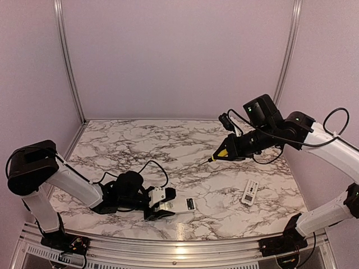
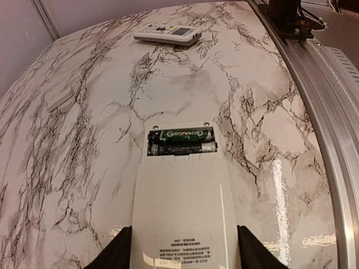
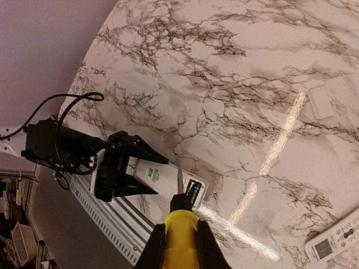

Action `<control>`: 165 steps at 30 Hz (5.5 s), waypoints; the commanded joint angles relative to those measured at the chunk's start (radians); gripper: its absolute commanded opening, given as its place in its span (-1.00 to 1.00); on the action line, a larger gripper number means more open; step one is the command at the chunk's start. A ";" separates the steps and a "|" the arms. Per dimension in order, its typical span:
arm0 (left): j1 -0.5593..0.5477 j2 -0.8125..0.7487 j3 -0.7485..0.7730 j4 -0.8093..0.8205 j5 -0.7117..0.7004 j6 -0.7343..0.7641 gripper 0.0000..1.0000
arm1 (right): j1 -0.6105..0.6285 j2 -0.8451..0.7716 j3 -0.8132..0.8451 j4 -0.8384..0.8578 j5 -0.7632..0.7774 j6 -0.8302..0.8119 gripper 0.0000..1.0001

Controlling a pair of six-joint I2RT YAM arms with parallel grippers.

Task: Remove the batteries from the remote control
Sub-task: Pick up the remote control without the battery cover from the center of the board, then remove the battery from the remote control without the battery cover.

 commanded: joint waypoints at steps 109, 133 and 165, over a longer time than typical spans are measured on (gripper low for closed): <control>0.005 -0.546 0.143 -0.721 0.018 0.154 -1.00 | 0.413 0.236 0.297 -0.190 0.272 -0.807 -1.00; 0.005 -0.527 0.149 -0.717 0.014 0.161 -1.00 | 0.416 0.239 0.249 -0.158 0.223 -0.806 -1.00; 0.005 -0.506 0.158 -0.678 0.007 0.160 -1.00 | 0.416 0.274 0.229 -0.145 0.197 -0.836 -1.00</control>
